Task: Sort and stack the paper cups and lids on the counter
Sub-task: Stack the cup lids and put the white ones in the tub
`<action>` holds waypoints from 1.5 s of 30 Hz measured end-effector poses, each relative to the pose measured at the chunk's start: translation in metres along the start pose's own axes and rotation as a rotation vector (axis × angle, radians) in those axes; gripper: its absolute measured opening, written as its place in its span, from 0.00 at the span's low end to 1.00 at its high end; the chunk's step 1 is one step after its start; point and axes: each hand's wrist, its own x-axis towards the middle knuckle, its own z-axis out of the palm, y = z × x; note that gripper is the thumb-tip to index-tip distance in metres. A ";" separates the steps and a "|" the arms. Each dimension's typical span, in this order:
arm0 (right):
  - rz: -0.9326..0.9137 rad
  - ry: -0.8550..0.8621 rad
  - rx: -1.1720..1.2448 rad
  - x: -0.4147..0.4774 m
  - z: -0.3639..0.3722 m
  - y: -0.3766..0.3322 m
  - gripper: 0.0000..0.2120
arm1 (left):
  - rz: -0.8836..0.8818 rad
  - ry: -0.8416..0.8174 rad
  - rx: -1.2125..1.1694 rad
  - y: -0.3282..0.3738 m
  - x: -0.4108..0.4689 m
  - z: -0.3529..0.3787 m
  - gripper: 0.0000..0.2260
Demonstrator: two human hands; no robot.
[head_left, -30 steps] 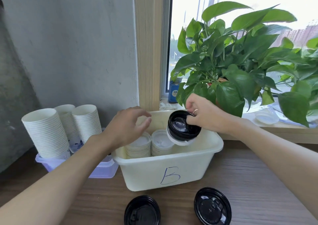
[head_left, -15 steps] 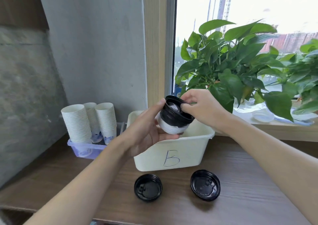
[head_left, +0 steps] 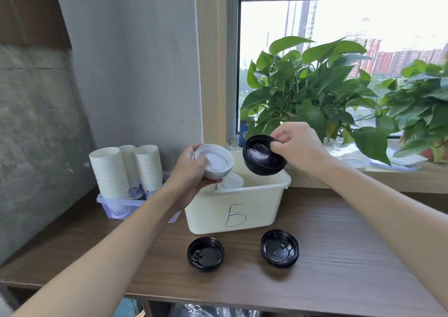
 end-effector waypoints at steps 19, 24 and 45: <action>0.211 -0.389 -0.236 -0.066 0.024 0.100 0.03 | 0.175 -0.058 0.274 -0.031 0.015 0.026 0.18; 0.185 -0.380 -0.225 -0.070 0.032 0.106 0.02 | 0.173 -0.065 0.262 -0.030 0.014 0.021 0.18; 0.063 -0.382 -0.148 0.041 0.087 0.049 0.10 | 0.423 0.114 0.605 -0.018 0.070 -0.023 0.16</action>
